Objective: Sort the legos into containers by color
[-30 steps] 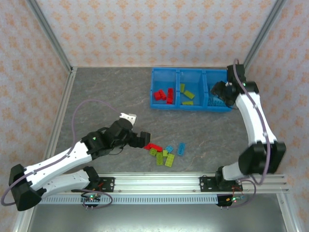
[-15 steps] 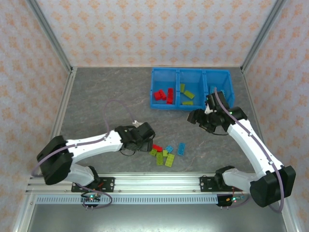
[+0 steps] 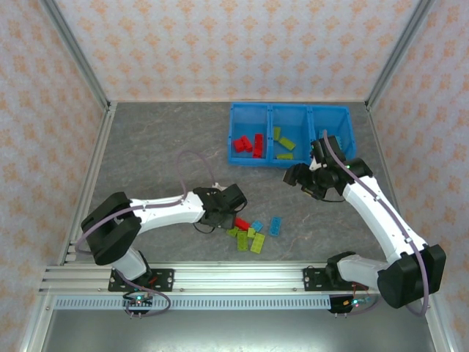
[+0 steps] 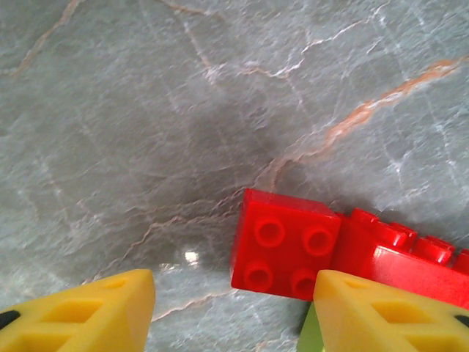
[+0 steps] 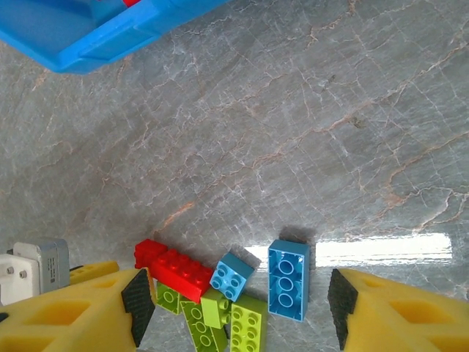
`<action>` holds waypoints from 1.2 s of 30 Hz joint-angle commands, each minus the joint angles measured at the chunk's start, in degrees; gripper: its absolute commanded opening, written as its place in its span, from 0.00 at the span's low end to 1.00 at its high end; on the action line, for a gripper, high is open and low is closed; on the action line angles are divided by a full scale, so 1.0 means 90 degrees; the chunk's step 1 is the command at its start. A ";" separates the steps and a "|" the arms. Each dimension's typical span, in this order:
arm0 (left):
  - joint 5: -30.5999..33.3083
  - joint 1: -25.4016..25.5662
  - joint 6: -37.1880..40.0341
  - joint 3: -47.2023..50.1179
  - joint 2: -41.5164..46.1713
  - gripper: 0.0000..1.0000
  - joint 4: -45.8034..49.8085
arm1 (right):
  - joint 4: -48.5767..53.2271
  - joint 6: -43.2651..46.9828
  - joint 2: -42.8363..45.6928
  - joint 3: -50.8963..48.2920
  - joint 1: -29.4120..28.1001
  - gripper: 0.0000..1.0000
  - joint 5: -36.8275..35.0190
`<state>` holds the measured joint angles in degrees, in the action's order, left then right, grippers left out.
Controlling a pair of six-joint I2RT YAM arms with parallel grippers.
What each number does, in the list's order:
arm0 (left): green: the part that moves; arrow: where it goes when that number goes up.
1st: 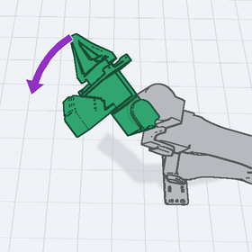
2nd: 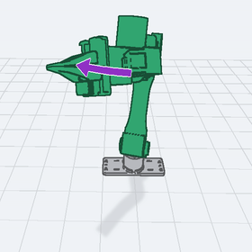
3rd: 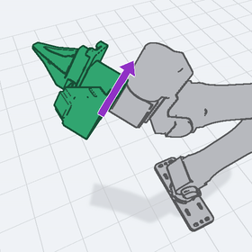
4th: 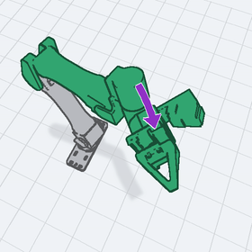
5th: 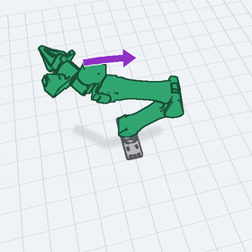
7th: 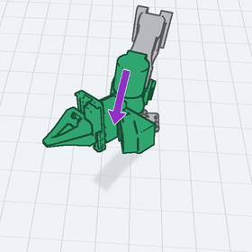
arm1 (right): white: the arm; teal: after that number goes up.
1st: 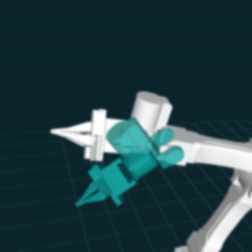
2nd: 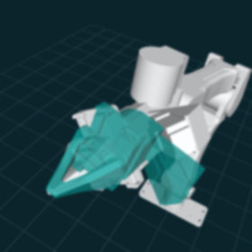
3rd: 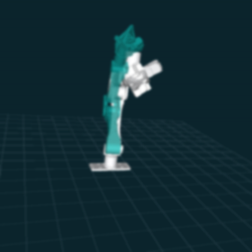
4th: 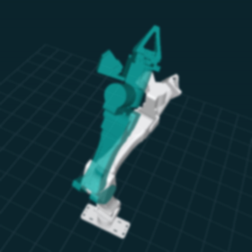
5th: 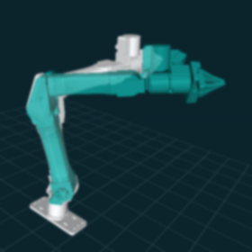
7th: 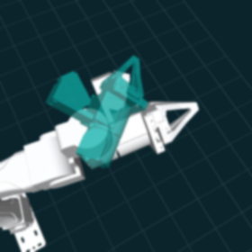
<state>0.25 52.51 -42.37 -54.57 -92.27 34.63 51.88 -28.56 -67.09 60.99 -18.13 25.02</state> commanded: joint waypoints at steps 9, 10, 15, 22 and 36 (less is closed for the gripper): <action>0.0044 -0.0006 0.0282 -0.0343 -0.0685 0.57 -0.0176 | 0.0366 -0.0103 0.0189 0.0196 -0.0026 0.67 -0.0265; 0.0033 -0.0005 0.0308 -0.0366 -0.0710 0.57 -0.0185 | 0.0369 -0.0110 0.0189 0.0205 -0.0023 0.67 -0.0238; -0.0302 -0.0006 0.0558 -0.0269 -0.0314 0.59 -0.0766 | 0.0435 -0.0094 0.0203 0.0273 -0.0022 0.68 -0.0239; -0.0423 -0.0005 0.0845 -0.0283 0.0069 0.63 -0.1226 | 0.0439 -0.0133 0.0262 0.0188 -0.0022 0.68 -0.0226; 0.0251 -0.0005 0.0876 -0.0732 -0.0835 0.64 -0.0554 | 0.0508 -0.0226 0.0423 0.0147 -0.0024 0.68 -0.0275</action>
<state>-1.80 52.47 -35.46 -60.01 -98.06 25.47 55.18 -29.69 -64.31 61.82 -18.13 23.97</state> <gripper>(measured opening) 0.643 0.679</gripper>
